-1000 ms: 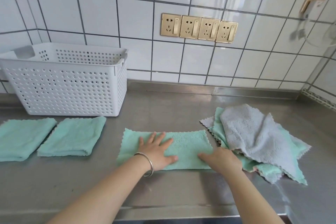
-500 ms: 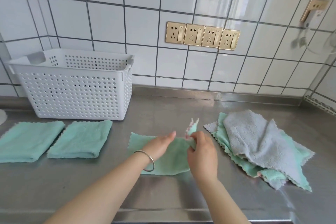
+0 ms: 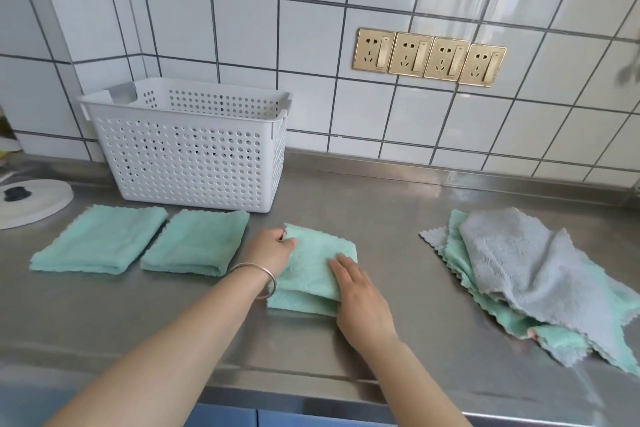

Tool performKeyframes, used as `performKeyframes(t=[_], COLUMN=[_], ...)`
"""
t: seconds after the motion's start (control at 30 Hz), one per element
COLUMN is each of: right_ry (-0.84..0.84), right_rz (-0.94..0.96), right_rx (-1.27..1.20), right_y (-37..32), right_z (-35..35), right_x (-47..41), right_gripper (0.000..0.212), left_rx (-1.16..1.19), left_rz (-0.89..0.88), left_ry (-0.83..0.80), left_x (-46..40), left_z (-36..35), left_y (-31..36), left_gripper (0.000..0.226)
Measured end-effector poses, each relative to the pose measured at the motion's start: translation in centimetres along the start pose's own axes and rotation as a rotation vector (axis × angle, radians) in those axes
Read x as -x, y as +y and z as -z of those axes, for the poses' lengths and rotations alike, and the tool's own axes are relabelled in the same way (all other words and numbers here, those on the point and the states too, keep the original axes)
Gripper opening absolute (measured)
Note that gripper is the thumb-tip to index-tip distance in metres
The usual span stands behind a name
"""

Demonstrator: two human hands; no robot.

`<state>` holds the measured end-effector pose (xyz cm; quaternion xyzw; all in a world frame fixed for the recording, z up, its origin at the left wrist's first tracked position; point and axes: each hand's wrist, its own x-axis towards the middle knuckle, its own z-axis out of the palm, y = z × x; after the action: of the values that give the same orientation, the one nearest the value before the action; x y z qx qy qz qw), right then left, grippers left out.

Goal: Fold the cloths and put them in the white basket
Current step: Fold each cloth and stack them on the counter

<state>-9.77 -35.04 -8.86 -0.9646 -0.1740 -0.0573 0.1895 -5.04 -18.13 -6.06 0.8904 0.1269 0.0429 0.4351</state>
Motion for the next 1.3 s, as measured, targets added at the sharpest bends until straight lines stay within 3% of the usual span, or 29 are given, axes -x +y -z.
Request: performKeyframes(t=[0.3,0.53,0.63,0.77,0.83,0.9,0.97,1.07,1.2,1.3], right_ry=[-0.097,-0.210,-0.283,-0.040,-0.036,-0.136,-0.231,-0.223,-0.029,-0.032], right_rz=[-0.074,-0.133,-0.178,-0.478,-0.603,-0.665,-0.700,-0.703,-0.513,-0.366], right_rx=[0.061,0.100,-0.026,-0.411,-0.366,-0.306,-0.289,-0.398,-0.747,-0.968], right_y=[-0.3,-0.1,-0.3,0.5,0.9,0.7,0.2,-0.6,-4.5,-9.9], right_z=[-0.5,-0.3,1.0,2.1,1.9,1.7,1.9,2.6,2.9,2.5], right_x=[0.5,1.0,1.0,-0.5,-1.6,-2.6,-3.4,-4.0,-5.9,-8.4], right_gripper=[0.067,0.064,0.063,0.047,0.035,0.031,0.032,0.028,0.027,0.015], left_rx=[-0.144,-0.200,-0.347,-0.489,-0.544,-0.571,-0.530,-0.293,-0.019,0.078], left_rz=[0.029,-0.009,-0.006,0.078,0.085,0.076,0.045,0.035,0.010,-0.001], left_ry=[-0.012,0.039,0.134,0.150,0.112,0.077,0.063,0.060,0.179,0.327], left_x=[0.3,0.1,0.2,0.9,1.1,1.2,1.4,2.1,1.7,0.5], left_z=[-0.9,-1.7,-1.8,-2.4,-2.7,-3.0,-3.1,-1.8,4.2,10.5], left_y=[-2.4,-2.5,-3.1,-3.1,-2.8,-2.6,-2.3,-1.9,-2.3,-4.0], left_gripper=[0.021,0.025,0.048,0.079,0.082,0.077,0.064,0.046,0.039,0.038])
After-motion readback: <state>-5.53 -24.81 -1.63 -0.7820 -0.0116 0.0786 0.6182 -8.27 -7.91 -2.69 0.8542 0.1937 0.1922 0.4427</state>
